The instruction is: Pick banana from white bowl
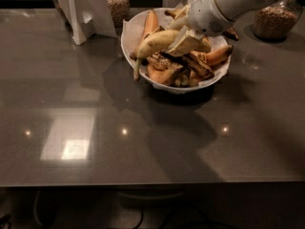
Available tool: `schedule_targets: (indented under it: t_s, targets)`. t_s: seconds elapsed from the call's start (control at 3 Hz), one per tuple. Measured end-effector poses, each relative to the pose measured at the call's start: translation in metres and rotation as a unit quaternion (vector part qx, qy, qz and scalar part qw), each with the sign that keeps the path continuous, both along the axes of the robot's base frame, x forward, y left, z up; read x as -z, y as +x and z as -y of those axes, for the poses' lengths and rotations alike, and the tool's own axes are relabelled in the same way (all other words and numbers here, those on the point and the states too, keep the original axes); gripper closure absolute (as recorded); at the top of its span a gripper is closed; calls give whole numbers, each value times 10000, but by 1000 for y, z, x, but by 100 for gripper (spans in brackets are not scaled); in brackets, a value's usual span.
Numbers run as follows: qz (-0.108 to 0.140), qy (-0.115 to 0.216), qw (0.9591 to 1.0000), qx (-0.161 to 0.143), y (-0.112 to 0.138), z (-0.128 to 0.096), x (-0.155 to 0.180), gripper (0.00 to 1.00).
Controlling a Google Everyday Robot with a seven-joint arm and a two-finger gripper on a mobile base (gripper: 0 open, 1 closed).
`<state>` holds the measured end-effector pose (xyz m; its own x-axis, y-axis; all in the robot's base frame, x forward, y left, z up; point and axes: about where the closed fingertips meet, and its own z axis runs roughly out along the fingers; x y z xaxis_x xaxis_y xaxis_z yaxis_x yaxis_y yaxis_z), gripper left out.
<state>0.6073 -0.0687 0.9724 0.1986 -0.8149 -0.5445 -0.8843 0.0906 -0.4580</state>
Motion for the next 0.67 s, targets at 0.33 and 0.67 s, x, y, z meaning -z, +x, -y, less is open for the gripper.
schedule_targets:
  t_s: [0.33,0.67]
  targets:
    - [76,-64,9999,13,-5,5,-13,100]
    - [156,-110,9998,29,-13,12,-28,100]
